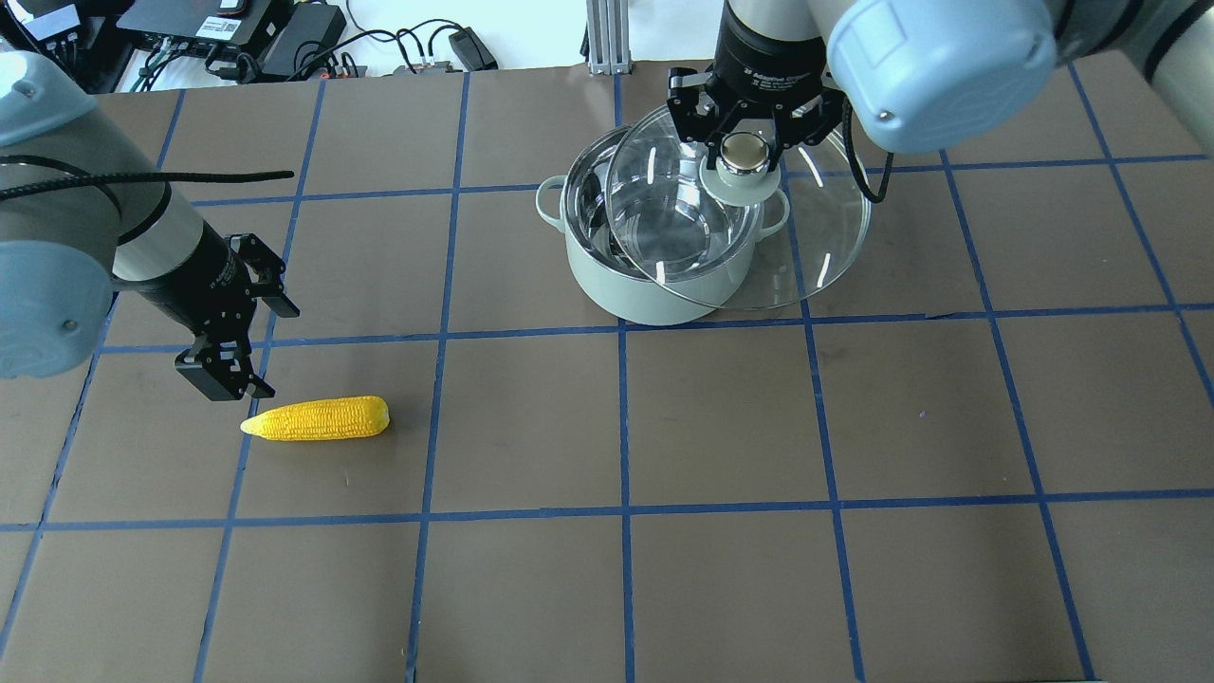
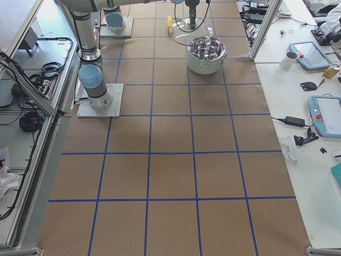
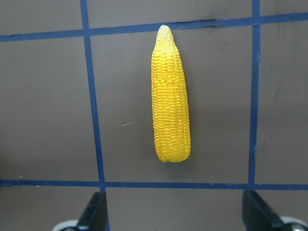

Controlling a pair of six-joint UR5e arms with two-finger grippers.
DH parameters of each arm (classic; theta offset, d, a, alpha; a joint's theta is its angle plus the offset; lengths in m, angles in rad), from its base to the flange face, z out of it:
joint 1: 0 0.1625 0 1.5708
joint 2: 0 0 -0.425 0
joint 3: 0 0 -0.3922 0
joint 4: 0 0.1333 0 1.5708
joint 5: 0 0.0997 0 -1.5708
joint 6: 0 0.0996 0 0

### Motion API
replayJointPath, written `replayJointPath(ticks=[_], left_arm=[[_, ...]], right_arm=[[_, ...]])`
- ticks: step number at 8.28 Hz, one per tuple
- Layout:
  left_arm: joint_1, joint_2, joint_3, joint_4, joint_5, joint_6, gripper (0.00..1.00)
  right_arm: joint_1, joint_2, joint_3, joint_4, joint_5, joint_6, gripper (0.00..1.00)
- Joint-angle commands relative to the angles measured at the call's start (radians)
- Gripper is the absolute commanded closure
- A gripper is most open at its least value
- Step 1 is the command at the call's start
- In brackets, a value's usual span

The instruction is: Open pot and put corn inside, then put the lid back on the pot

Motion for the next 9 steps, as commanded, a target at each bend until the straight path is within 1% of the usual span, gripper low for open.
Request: replayJointPath(ticks=[1,2,3,4,5,6,7,9], left_arm=[[0.044,-0.005,-0.129,0.165,0.001,-0.024,0.00],[0.049,-0.011,-0.162,0.197,0.001,-0.025,0.00],[0.064,-0.042,-0.191,0.289,0.001,-0.025,0.00],[0.076,-0.068,-0.228,0.426,0.001,-0.034,0.00],[0.078,-0.083,-0.251,0.467,0.002,-0.036,0.00],[0.078,-0.097,-0.256,0.469,0.004,-0.036,0.00],[0.078,-0.114,-0.266,0.469,0.002,-0.038,0.00],[0.078,-0.119,-0.303,0.468,0.002,-0.038,0.00]], right_arm=[[-0.004,-0.058,0.060,0.028,0.000,0.006,0.58],[-0.007,-0.068,0.059,0.032,-0.002,0.002,0.57],[-0.019,-0.068,0.057,0.033,-0.005,-0.004,0.57],[-0.048,-0.072,0.056,0.036,-0.003,-0.045,0.57],[-0.105,-0.095,0.057,0.102,0.000,-0.107,0.57],[-0.157,-0.120,0.062,0.157,0.001,-0.160,0.58],[-0.177,-0.133,0.070,0.167,0.003,-0.175,0.58],[-0.177,-0.135,0.076,0.164,0.005,-0.181,0.58]])
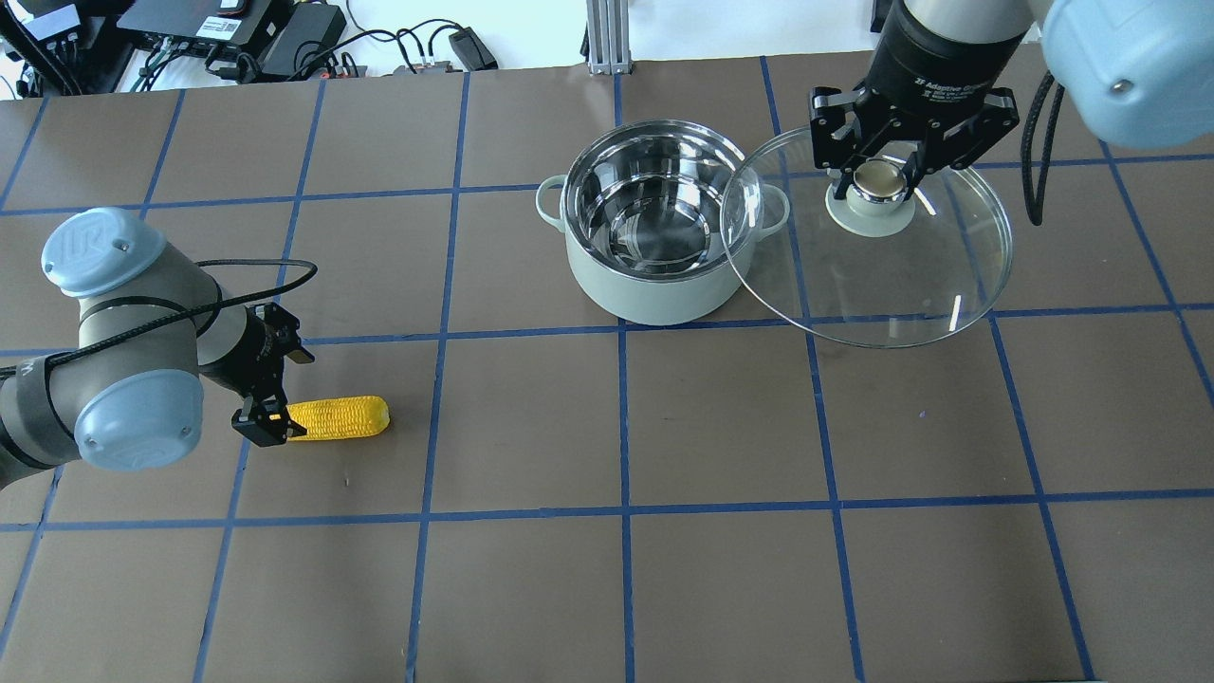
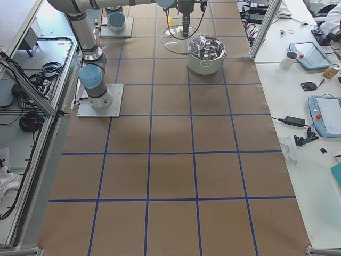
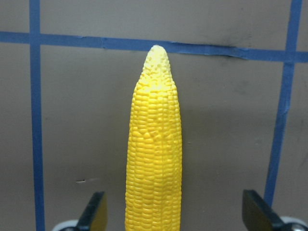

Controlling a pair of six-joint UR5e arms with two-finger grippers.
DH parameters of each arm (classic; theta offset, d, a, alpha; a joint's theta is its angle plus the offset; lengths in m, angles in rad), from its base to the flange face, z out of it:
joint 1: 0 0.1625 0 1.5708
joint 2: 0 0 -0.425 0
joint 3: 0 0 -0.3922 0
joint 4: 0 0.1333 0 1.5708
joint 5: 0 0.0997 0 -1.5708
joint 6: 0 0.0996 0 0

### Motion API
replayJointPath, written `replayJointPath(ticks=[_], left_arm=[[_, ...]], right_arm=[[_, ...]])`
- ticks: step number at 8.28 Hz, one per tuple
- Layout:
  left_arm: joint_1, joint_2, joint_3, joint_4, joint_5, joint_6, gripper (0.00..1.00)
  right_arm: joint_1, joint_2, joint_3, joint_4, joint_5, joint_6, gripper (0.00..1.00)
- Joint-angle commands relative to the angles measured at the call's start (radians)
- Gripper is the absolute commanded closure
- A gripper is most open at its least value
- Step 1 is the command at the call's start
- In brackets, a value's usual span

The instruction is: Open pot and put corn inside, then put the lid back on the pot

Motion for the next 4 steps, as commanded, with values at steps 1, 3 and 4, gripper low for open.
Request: replayJointPath(ticks=[1,3,4], left_arm=[[0.001,-0.015,-0.045,0.004,0.002,0.000,0.00],[0.001,-0.062,-0.046,0.010,0.000,0.006,0.00],[0.001,-0.071,-0.045,0.011,-0.001,0.017,0.00]], right_arm=[[-0.013,-0.007,0.006,0.006,0.001,-0.018,0.58],[-0.013,-0.007,0.006,0.006,0.003,-0.018,0.57],[-0.013,-0.007,0.006,0.006,0.008,-0.018,0.57]])
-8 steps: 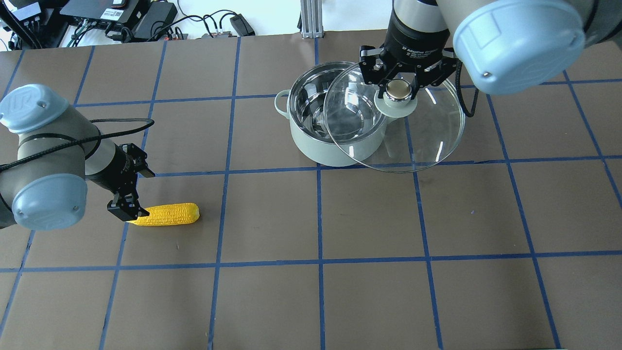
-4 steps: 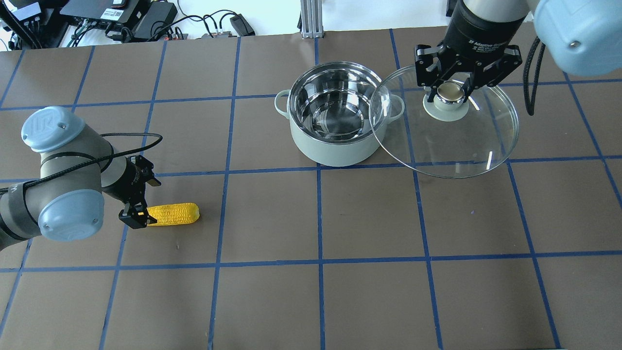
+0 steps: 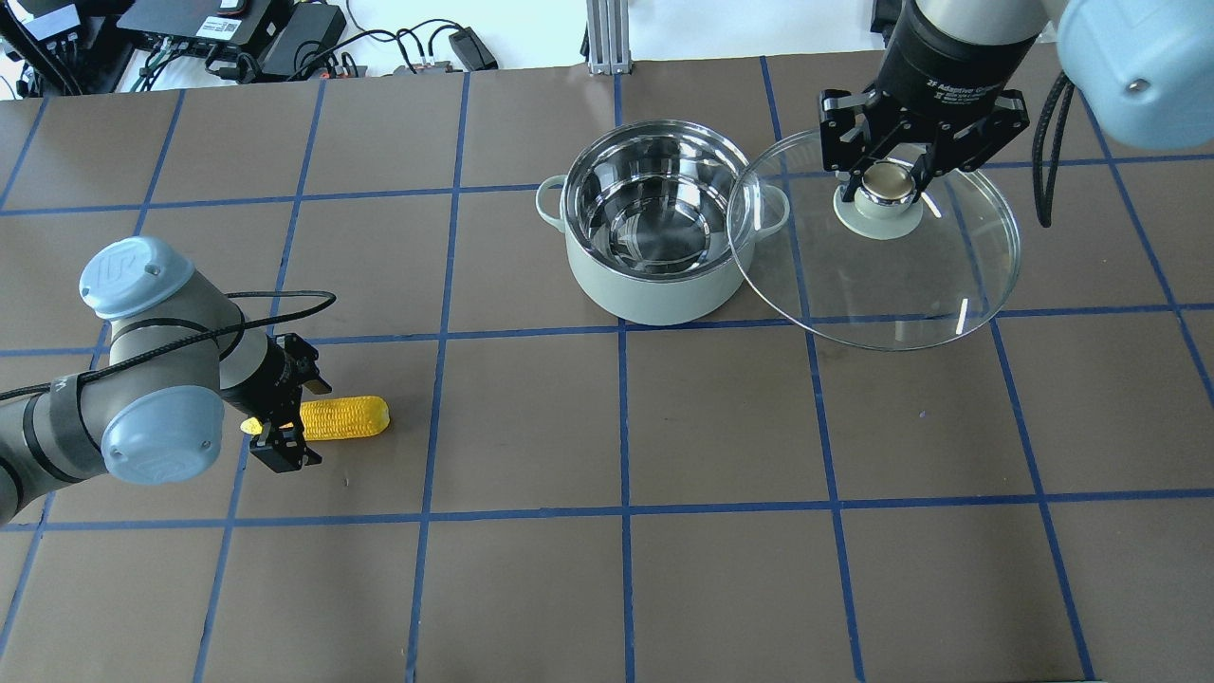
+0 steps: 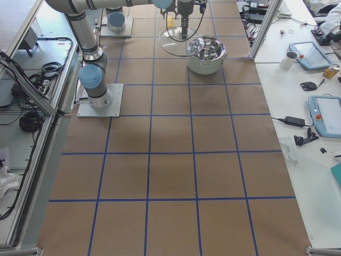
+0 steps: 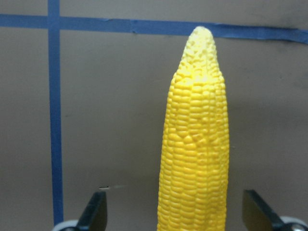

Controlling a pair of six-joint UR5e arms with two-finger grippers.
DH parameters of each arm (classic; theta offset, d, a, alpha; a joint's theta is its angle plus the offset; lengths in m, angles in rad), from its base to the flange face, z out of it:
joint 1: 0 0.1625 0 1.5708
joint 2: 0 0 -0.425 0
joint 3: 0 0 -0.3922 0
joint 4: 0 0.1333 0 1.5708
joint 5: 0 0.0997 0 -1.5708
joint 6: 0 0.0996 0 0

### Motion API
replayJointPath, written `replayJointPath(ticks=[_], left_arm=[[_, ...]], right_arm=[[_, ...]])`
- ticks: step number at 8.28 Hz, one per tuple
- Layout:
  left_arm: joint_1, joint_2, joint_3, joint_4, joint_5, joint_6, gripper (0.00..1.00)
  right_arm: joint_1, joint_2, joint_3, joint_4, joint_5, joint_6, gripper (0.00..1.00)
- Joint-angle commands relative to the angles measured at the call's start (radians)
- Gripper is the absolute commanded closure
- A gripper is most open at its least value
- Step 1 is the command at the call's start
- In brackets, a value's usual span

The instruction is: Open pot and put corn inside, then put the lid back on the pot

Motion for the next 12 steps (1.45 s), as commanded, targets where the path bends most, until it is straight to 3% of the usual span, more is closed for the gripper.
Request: replayJointPath(ticks=[1,3,7,12], left_arm=[[-0.002,-0.029,-0.002,0.005,-0.001,0.014,0.00],[-0.002,-0.040,-0.004,0.006,0.013,0.010,0.00],[-0.002,-0.043,-0.009,0.060,0.002,0.005,1.00],[-0.012,0.032,0.013,0.062,0.029,-0.004,1.00]], right_arm=[[-0.001,0.000,0.002,-0.002,0.015,-0.001,0.57],[0.001,0.000,0.002,-0.002,0.015,-0.014,0.57],[0.001,0.000,0.002,0.001,0.014,-0.014,0.57],[0.001,0.000,0.002,0.001,0.014,-0.014,0.58]])
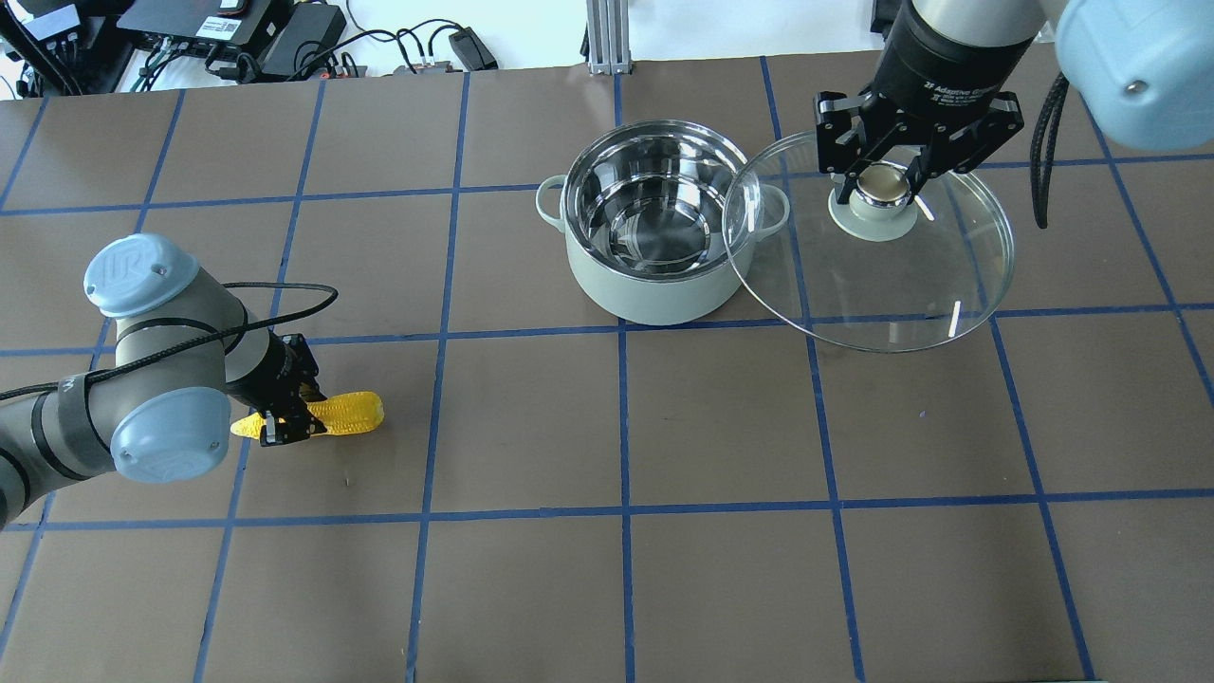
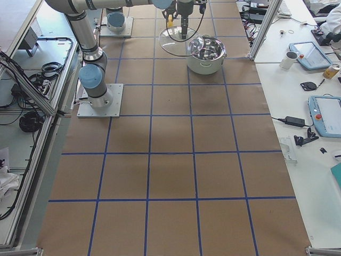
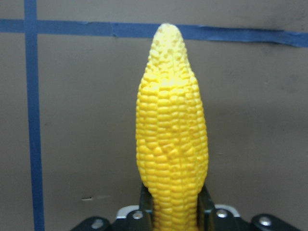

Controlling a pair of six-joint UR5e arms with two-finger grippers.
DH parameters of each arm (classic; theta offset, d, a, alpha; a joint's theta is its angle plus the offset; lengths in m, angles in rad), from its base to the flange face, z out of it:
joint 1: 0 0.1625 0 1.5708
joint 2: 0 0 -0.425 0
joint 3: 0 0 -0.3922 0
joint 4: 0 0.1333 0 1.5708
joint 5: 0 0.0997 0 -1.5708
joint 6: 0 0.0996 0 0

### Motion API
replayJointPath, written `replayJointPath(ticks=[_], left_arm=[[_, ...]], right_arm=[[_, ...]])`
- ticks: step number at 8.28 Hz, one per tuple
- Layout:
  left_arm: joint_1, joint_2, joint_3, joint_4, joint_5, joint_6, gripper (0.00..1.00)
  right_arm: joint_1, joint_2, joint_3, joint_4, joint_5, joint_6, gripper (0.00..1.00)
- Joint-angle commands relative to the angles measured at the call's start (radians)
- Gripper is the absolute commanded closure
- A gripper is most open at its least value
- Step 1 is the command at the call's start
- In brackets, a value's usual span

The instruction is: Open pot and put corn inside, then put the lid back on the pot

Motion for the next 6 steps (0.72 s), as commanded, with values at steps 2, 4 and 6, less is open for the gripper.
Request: replayJointPath(ticks=[2,4,6], left_arm=[[-0.005,0.079,0.099,-0.092,0.030,-0.045,1.00],[-0.030,0.047,0.331,-0.299,0.026,-0.162,1.00],[-0.133,0.020,0.561,-0.426,-0.020,-0.268,1.00]], right_arm=[[0.000,0.000,0.000,0.000,0.000,0.000,0.59],[0.000,-0.002,0.000,0.000,0.000,0.000,0.59],[0.000,0.000,0.000,0.000,0.001,0.002,0.59]])
